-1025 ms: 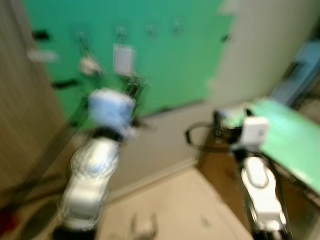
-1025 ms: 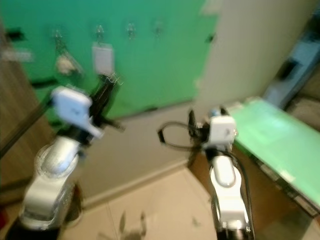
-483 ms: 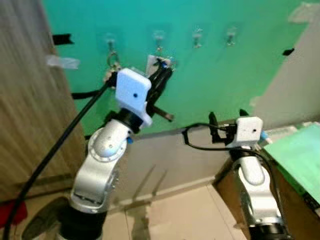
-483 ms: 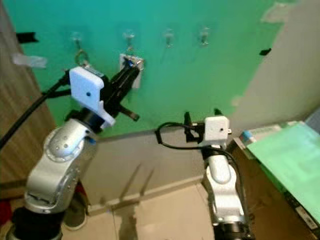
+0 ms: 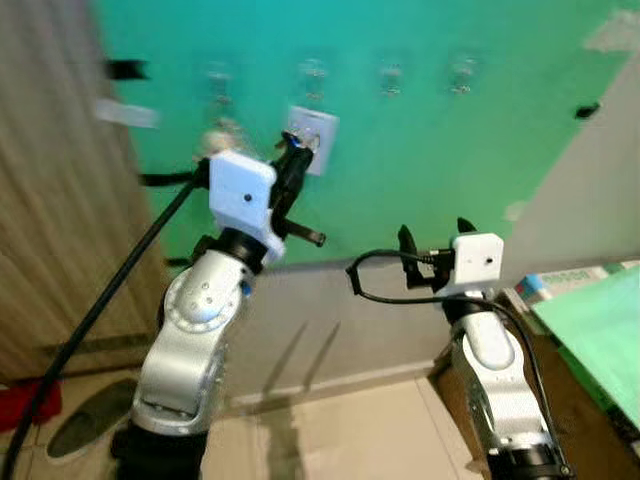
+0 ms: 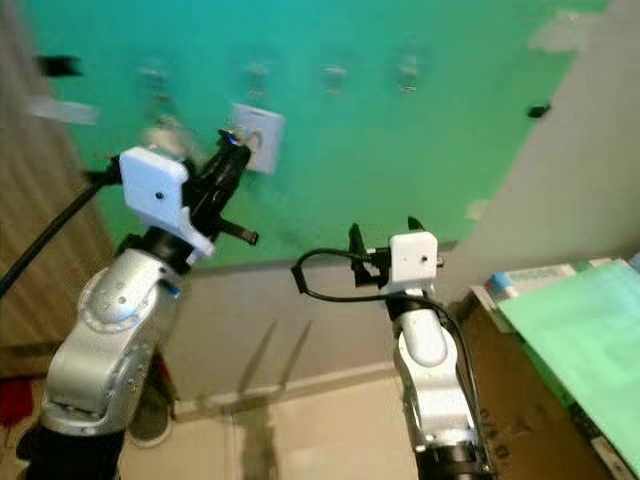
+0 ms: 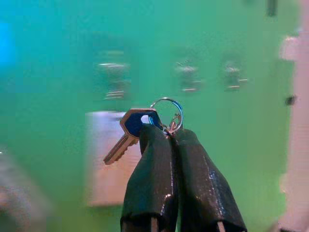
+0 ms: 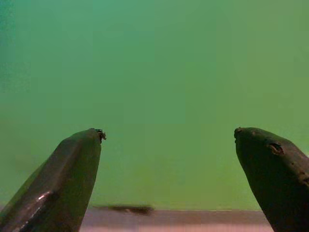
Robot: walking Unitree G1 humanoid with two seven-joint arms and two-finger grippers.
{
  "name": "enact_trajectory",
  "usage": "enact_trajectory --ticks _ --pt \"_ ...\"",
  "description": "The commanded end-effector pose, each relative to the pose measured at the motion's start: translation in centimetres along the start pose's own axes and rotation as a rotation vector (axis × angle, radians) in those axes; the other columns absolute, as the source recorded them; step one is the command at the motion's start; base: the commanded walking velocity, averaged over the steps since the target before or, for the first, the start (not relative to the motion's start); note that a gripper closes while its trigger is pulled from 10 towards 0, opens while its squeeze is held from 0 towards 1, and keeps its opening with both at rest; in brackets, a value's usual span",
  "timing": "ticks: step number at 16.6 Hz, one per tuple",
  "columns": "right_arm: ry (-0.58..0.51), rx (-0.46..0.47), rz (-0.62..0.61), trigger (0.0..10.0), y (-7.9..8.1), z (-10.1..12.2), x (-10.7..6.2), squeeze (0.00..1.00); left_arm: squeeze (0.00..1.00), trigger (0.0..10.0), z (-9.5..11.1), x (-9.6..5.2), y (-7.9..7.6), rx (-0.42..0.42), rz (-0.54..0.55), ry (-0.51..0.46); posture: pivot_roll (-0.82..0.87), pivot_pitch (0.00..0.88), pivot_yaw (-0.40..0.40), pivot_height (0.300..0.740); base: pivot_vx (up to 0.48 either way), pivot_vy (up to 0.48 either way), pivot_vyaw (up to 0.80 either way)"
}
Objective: Hang keys on a hook
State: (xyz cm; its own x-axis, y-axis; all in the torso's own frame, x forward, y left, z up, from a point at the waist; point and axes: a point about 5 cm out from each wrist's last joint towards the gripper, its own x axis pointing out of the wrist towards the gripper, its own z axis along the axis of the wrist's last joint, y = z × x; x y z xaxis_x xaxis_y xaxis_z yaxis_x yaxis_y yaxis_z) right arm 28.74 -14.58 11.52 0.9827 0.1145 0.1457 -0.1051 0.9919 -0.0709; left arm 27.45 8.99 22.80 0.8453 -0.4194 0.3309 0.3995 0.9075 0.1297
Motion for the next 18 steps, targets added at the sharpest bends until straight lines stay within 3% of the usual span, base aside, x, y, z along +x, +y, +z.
enact_trajectory --ticks 1,2,3,7,8,13,18 --pt "-0.006 0.005 0.0 10.0 -0.1 0.2 0.2 0.0 0.0 10.0 0.6 0.5 -0.2 0.017 -0.007 -0.016 0.1 0.0 -0.075 0.74 0.247 -0.409 0.0" --pt "-0.004 0.005 0.001 10.0 -0.1 0.1 0.2 0.0 0.0 10.0 0.7 0.6 -0.1 0.054 0.007 -0.022 0.1 0.0 -0.075 0.74 0.277 -0.386 0.0" --pt "-0.001 0.005 0.002 10.0 -0.1 0.1 0.1 0.0 0.0 10.0 1.0 0.9 0.4 0.019 0.026 -0.027 0.1 0.0 -0.075 0.74 0.0 0.0 0.0" --pt "0.01 0.009 0.014 10.0 0.1 -0.2 0.2 0.0 0.0 10.0 3.0 2.5 1.7 0.016 0.029 -0.052 0.1 0.0 -0.078 0.74 0.0 0.0 0.0" --pt "0.018 0.015 0.027 10.0 0.4 -0.3 0.2 0.0 0.0 10.0 2.9 3.9 2.1 0.023 0.006 -0.046 0.11 0.0 -0.083 0.74 0.0 0.0 0.0" --pt "0.021 0.013 0.041 10.0 0.6 -0.4 0.2 0.0 0.0 10.0 1.3 7.2 3.8 -0.023 0.032 -0.025 0.08 0.0 -0.077 0.74 0.0 0.0 0.0" --pt "0.027 0.009 0.033 10.0 0.5 -0.5 -0.3 0.0 0.0 10.0 1.0 9.1 3.6 -0.079 0.028 -0.056 0.05 0.0 -0.066 0.74 0.0 0.0 0.0"
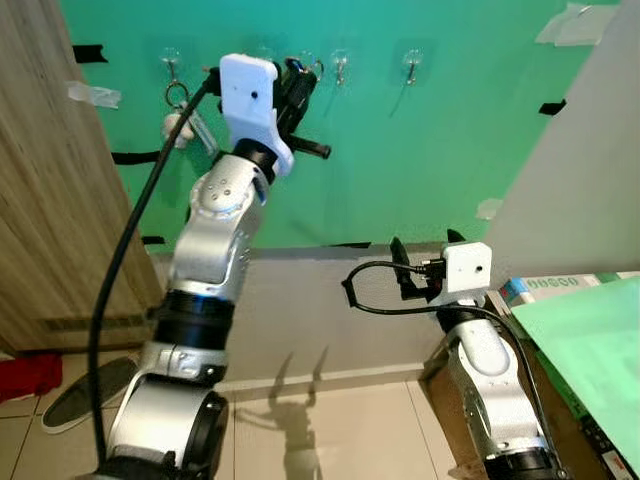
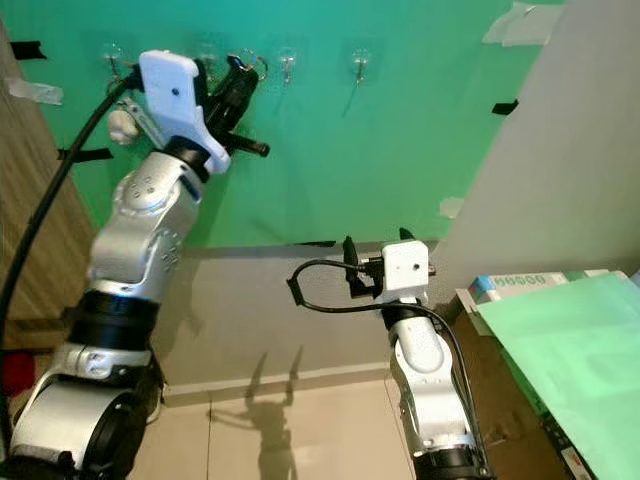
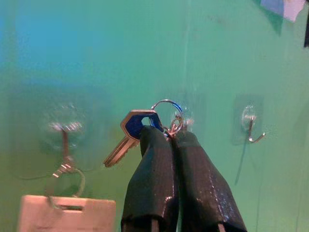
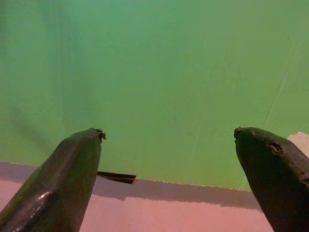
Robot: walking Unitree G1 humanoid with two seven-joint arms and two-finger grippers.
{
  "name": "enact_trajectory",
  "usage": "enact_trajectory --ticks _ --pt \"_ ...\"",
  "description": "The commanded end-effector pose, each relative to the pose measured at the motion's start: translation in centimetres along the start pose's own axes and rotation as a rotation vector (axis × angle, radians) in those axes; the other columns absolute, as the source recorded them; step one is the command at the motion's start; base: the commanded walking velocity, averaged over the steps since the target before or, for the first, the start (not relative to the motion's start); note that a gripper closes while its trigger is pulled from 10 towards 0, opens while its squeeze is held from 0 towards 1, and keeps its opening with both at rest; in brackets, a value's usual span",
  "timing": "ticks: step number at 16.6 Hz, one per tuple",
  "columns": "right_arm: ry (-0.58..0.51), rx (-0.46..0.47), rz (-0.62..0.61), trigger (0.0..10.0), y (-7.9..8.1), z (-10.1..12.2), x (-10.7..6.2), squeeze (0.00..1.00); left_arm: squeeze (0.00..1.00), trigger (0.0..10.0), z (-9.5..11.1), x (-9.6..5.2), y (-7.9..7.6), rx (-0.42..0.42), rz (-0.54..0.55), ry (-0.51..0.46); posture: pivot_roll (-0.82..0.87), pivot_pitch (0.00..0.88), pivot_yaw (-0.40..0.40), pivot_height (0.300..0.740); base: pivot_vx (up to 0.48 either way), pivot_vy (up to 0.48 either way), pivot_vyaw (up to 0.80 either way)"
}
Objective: Hang keys on a hook
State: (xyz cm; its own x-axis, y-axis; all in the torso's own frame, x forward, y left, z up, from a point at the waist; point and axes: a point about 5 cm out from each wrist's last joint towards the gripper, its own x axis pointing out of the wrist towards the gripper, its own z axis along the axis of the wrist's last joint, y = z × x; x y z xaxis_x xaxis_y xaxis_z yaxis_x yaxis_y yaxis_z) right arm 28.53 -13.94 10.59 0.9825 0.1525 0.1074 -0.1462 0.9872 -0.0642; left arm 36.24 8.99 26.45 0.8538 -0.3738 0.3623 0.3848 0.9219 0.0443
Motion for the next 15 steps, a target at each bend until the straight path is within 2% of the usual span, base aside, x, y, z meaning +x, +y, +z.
enact_trajectory --ticks 1,4,7,11,15 --pt "-0.008 -0.003 -0.008 10.0 -0.3 0.3 -0.1 0.0 0.0 10.0 0.5 0.9 -0.9 -0.015 -0.034 -0.029 0.05 0.0 -0.066 0.74 0.0 0.0 0.0" --pt "-0.003 -0.004 -0.004 10.0 -0.2 0.2 -0.2 0.0 0.0 10.0 -0.6 1.5 -2.2 -0.046 -0.027 -0.023 0.05 0.0 -0.064 0.74 0.0 0.0 0.0" --pt "-0.007 -0.004 -0.01 10.0 -0.3 0.4 -0.1 0.0 0.0 10.0 -0.6 2.1 -2.8 -0.07 -0.006 -0.039 0.04 0.0 -0.059 0.74 0.0 0.0 0.0" --pt "-0.004 -0.008 -0.017 10.0 -0.5 0.3 -0.4 0.0 0.0 10.0 -0.3 2.7 -2.6 -0.072 0.023 -0.065 0.03 0.0 -0.053 0.74 0.0 0.0 0.0" --pt "0.003 -0.013 -0.025 10.0 -0.8 0.2 -0.7 0.0 0.0 10.0 0.3 2.0 -2.8 -0.032 0.044 -0.108 0.02 0.0 -0.052 0.74 0.0 0.0 0.0"
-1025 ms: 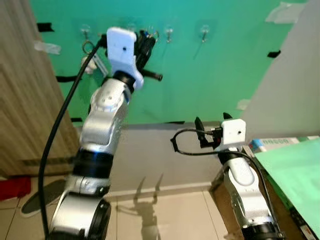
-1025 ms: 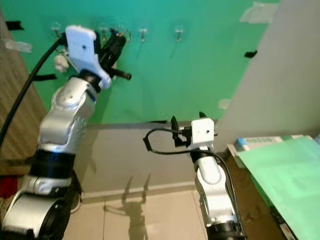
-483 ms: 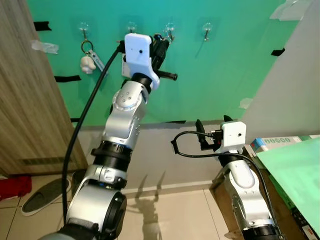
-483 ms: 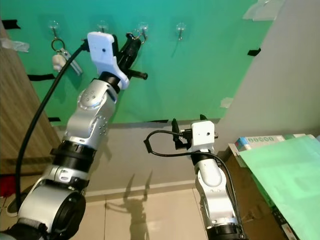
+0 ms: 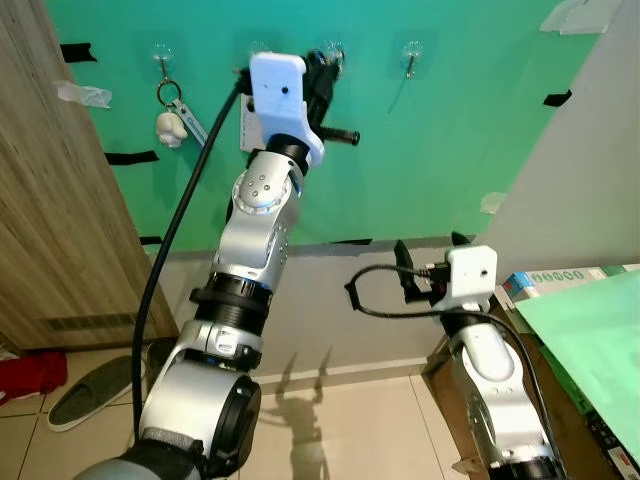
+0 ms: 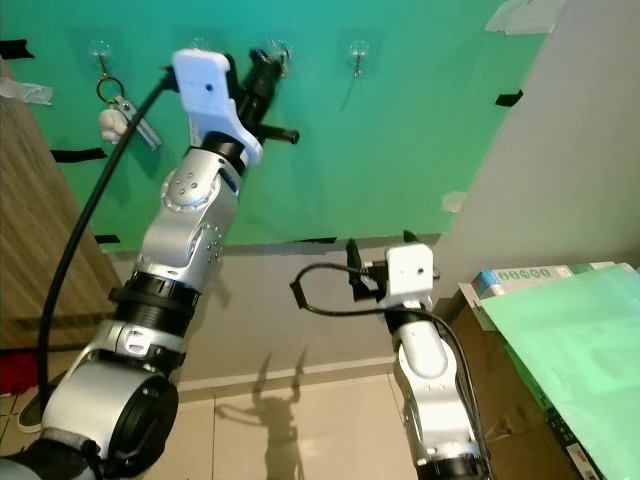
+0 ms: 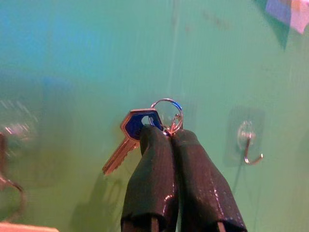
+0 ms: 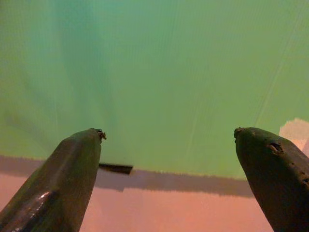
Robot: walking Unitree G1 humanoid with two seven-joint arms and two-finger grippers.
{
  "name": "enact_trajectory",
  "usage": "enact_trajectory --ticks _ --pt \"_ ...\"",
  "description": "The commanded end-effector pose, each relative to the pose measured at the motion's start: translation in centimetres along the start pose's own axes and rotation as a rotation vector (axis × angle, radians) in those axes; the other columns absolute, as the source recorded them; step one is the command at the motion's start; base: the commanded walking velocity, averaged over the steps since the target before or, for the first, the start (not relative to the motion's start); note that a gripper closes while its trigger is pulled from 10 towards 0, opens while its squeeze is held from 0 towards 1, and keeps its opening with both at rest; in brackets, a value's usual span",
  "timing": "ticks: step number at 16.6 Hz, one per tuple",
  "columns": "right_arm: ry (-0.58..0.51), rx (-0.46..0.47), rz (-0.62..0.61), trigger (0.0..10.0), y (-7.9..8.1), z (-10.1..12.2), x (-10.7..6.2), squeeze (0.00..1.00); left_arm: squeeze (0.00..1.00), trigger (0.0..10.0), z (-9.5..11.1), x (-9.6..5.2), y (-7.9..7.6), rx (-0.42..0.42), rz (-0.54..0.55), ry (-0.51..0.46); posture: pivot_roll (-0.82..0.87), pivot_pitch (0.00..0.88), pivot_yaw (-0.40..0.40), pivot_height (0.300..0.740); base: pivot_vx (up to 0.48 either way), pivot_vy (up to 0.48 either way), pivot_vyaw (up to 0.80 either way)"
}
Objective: Hang keys on a hook
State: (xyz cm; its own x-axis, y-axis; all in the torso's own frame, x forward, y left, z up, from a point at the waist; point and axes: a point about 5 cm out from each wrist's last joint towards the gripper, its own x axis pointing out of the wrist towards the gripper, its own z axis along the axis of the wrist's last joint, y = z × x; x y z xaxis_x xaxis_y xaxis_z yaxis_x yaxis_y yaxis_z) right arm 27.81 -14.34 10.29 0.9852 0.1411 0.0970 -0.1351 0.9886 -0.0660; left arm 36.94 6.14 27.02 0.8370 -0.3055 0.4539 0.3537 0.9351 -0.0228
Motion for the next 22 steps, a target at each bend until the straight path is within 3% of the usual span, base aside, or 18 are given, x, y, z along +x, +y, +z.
enact_trajectory --ticks 1,5,9,11,22 --pt "-0.006 -0.01 -0.014 10.0 -0.5 0.3 0.0 0.0 0.0 10.0 0.4 -0.1 -0.7 0.015 -0.011 -0.021 0.02 0.0 -0.054 0.74 0.0 0.0 0.0" --pt "0.002 -0.011 -0.008 10.0 -0.5 0.2 0.0 0.0 0.0 10.0 2.0 -1.0 -0.7 0.016 0.011 -0.13 0.03 0.0 -0.06 0.74 0.0 0.0 0.0" --pt "0.005 -0.011 0.0 10.0 -0.4 0.1 0.0 0.0 0.0 10.0 0.1 -1.7 -1.4 -0.121 0.0 -0.008 0.04 0.0 -0.064 0.74 0.0 0.0 0.0" --pt "0.007 -0.013 0.004 10.0 -0.4 0.1 0.0 0.0 0.0 10.0 -0.8 -1.7 -1.3 -0.152 0.009 0.03 0.03 0.0 -0.065 0.74 0.0 0.0 0.0" --pt "0.008 -0.018 -0.001 10.0 -0.4 0.1 -0.1 0.0 0.0 10.0 0.0 0.2 -1.3 -0.168 -0.017 0.019 0.02 0.0 -0.057 0.74 0.0 0.0 0.0"
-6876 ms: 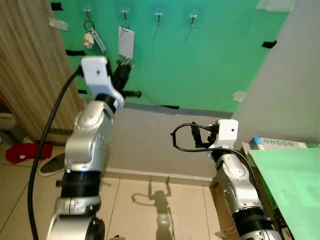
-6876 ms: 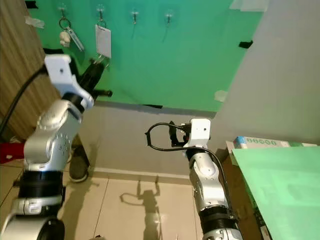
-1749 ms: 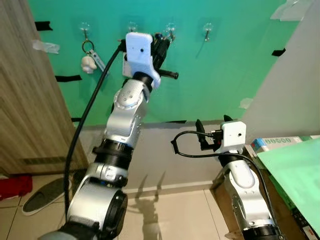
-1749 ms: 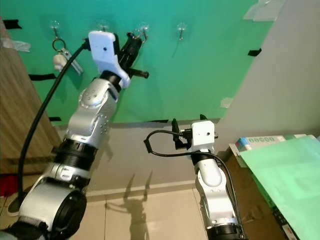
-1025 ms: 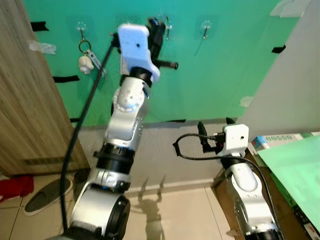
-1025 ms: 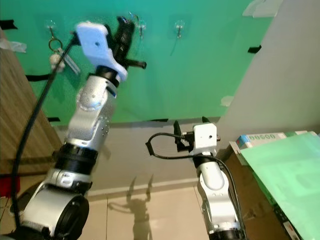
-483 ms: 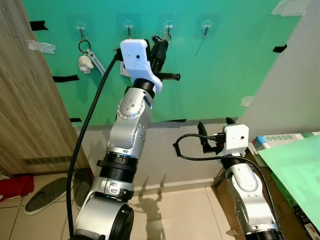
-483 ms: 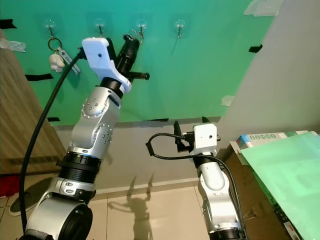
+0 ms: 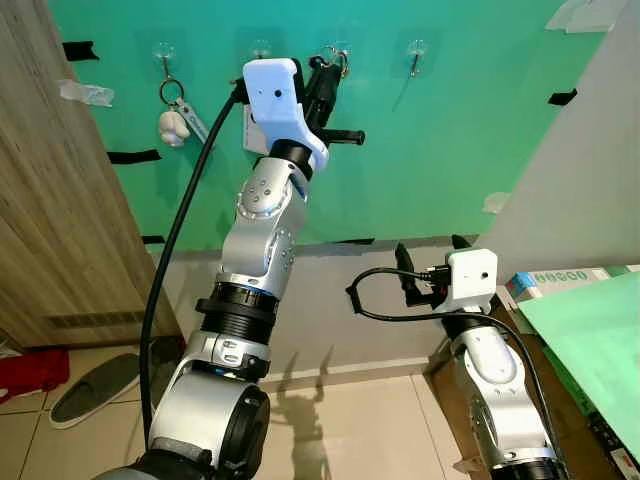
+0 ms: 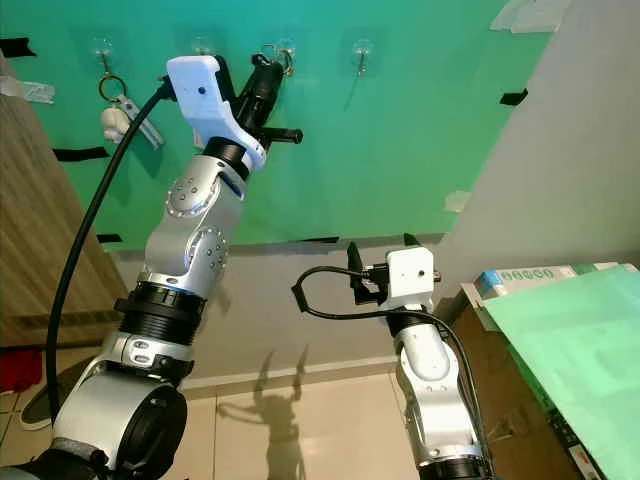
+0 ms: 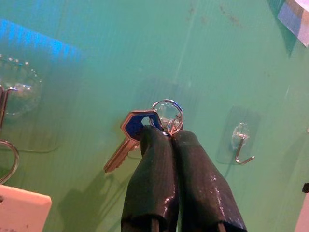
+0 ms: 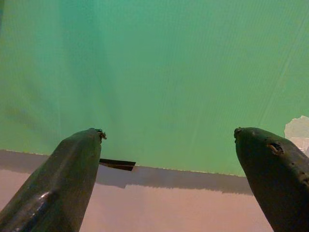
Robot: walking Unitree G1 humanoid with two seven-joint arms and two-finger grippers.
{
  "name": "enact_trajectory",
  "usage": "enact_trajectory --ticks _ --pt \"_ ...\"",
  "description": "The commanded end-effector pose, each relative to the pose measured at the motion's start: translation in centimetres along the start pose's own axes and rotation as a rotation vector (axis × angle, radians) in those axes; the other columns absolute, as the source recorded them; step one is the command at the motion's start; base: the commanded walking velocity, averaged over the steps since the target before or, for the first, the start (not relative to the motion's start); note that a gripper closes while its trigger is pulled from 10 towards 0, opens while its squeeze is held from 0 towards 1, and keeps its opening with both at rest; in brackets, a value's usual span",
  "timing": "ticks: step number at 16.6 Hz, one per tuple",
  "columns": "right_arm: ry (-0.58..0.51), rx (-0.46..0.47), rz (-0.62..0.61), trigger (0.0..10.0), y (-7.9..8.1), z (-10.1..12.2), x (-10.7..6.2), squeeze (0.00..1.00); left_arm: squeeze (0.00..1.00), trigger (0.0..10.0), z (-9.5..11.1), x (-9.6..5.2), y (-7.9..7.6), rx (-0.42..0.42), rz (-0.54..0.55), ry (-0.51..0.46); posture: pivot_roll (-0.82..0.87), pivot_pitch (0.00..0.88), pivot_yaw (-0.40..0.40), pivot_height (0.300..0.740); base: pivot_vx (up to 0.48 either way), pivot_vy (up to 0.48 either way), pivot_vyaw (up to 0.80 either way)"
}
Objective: Hang keys on a hook
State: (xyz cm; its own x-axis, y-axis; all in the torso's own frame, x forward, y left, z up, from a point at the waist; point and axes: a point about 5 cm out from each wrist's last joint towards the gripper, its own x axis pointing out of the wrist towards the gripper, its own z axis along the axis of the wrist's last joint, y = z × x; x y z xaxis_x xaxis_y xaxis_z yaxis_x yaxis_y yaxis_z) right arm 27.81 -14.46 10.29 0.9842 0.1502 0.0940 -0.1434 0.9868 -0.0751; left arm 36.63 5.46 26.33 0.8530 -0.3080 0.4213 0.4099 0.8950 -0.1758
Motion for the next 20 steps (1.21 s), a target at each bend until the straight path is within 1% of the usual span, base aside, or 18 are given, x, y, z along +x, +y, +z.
enact_trajectory --ticks 1,3,4,5,6,9,12,13,14,20 --pt "0.007 -0.01 -0.01 10.0 -0.3 0.1 -0.2 0.0 0.0 10.0 0.6 0.5 -0.7 0.004 -0.029 -0.018 0.02 0.0 -0.056 0.74 0.0 0.0 0.0" --pt "0.011 -0.011 -0.011 10.0 -0.3 0.0 -0.2 0.0 0.0 10.0 0.8 0.3 -1.0 0.048 -0.04 -0.033 0.01 0.0 -0.056 0.74 0.0 0.0 0.0" --pt "0.012 -0.012 -0.012 10.0 -0.4 -0.1 -0.2 0.0 0.0 10.0 1.0 0.1 -1.0 0.091 -0.035 -0.056 0.01 0.0 -0.057 0.74 0.0 0.0 0.0" --pt "0.013 -0.012 -0.013 10.0 -0.4 -0.1 -0.3 0.0 0.0 10.0 1.2 0.0 -1.0 0.117 -0.031 -0.077 0.01 0.0 -0.057 0.74 0.0 0.0 0.0" --pt "0.014 -0.013 -0.012 10.0 -0.4 -0.1 -0.3 0.0 0.0 10.0 1.9 -0.4 -1.3 0.152 -0.027 -0.135 0.01 0.0 -0.057 0.74 0.0 0.0 0.0" --pt "0.018 -0.012 -0.01 10.0 -0.4 -0.2 -0.4 0.0 0.0 10.0 2.0 -0.8 -2.0 0.123 -0.058 -0.136 0.02 0.0 -0.061 0.74 0.0 0.0 0.0" --pt "0.023 -0.011 -0.006 10.0 -0.4 -0.3 -0.5 0.0 0.0 10.0 0.6 -1.3 -2.3 0.03 -0.067 -0.05 0.02 0.0 -0.062 0.74 0.0 0.0 0.0" --pt "0.024 -0.011 -0.005 10.0 -0.4 -0.3 -0.5 0.0 0.0 10.0 0.4 -1.3 -2.2 0.016 -0.063 -0.039 0.02 0.0 -0.063 0.74 0.0 0.0 0.0" --pt "0.024 -0.011 -0.001 10.0 -0.3 -0.3 -0.5 0.0 0.0 10.0 0.0 -1.0 -2.0 -0.022 -0.049 -0.013 0.02 0.0 -0.064 0.74 0.0 0.0 0.0" --pt "0.023 -0.012 -0.004 10.0 -0.3 -0.3 -0.6 0.0 0.0 10.0 0.0 -0.2 -1.5 -0.037 -0.025 0.0 0.01 0.0 -0.057 0.74 0.0 0.0 0.0"
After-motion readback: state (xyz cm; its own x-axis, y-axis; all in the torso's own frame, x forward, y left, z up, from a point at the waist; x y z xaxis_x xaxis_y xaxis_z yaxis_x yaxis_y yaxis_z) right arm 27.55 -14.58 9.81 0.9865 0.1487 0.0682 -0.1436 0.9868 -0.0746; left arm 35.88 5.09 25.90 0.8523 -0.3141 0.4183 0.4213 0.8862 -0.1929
